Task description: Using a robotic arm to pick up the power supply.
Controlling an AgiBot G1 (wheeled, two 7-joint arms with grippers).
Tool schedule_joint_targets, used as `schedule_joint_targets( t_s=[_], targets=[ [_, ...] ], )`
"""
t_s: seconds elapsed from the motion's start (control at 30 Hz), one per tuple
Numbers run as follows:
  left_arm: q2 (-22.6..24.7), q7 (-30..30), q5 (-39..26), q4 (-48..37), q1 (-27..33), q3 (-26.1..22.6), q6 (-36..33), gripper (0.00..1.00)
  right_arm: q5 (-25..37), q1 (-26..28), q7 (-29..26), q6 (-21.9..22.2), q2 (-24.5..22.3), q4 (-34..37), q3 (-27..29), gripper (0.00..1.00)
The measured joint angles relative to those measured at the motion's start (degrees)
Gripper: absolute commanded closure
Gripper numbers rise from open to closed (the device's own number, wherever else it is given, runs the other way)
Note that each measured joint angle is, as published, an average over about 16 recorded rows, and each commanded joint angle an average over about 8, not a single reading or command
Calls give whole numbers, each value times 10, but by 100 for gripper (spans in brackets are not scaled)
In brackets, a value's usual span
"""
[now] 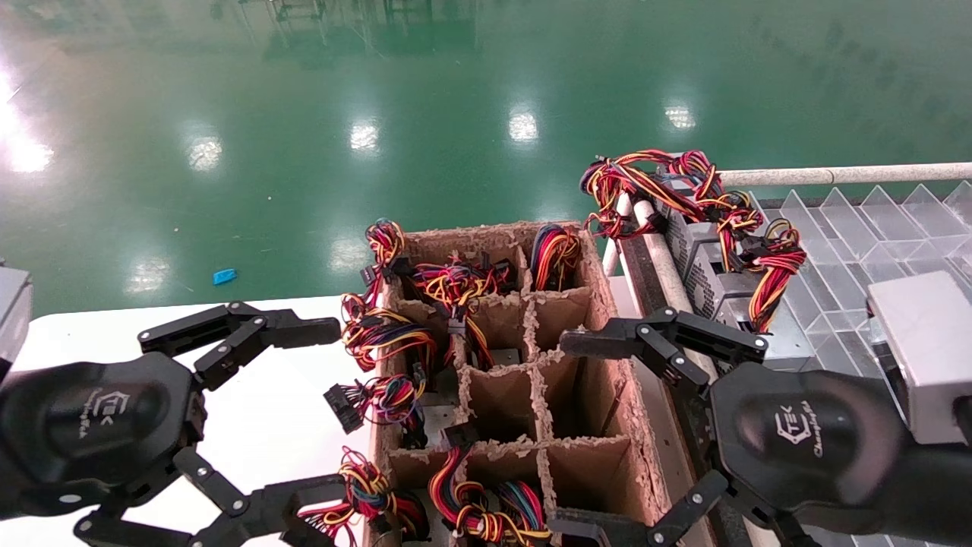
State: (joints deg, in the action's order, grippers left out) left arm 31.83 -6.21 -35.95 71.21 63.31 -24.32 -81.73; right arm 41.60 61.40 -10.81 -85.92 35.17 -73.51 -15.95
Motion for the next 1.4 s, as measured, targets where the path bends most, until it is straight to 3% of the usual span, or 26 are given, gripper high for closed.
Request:
schedule_joint_targets(
  t_s=[1.4],
  targets=[
    [0,0,0,0,0,0,0,0,3,2,1,3,-2,-1,-1,0]
  ],
)
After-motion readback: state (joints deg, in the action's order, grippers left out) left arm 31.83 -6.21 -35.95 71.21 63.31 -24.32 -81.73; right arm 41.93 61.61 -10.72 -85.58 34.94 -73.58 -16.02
